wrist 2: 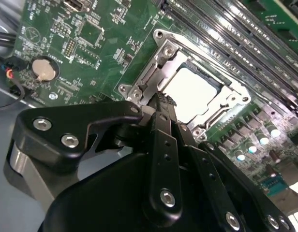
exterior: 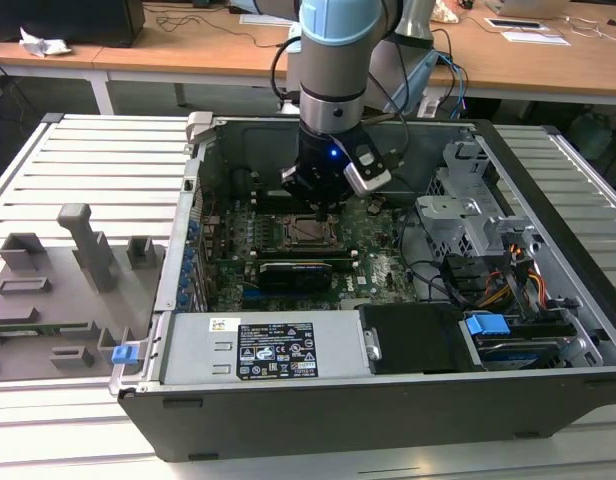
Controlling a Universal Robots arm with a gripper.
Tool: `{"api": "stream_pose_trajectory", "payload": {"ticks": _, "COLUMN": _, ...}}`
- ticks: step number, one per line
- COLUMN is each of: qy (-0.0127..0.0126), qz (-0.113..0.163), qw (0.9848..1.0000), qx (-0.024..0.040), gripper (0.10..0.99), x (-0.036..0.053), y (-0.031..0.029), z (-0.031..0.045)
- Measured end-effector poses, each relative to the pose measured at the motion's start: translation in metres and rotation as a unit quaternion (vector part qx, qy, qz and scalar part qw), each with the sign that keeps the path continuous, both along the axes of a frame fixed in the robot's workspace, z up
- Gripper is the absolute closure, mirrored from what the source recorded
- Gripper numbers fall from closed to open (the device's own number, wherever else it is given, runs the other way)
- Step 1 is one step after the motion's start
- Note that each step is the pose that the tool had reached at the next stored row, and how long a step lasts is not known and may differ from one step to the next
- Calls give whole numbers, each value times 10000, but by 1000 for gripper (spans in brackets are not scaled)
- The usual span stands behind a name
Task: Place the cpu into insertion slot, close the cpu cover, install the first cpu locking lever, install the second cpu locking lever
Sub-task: 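Install the second cpu locking lever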
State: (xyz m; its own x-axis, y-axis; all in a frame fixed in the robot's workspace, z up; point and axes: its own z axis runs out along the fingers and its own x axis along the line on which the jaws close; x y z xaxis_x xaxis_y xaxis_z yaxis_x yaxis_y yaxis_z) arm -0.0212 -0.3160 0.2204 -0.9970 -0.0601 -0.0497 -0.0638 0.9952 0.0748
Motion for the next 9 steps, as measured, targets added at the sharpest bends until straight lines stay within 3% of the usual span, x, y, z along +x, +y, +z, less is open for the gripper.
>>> {"api": "stream_pose_trajectory", "payload": {"ticks": 5, "qy": 0, "qz": 0, "qw": 10000, "qx": 1, "gripper": 980, "x": 0, "y": -2, "z": 125}}
{"api": "stream_pose_trajectory", "payload": {"ticks": 9, "qy": 0, "qz": 0, "qw": 10000, "qx": 1, "gripper": 980, "x": 0, "y": -26, "z": 137}}
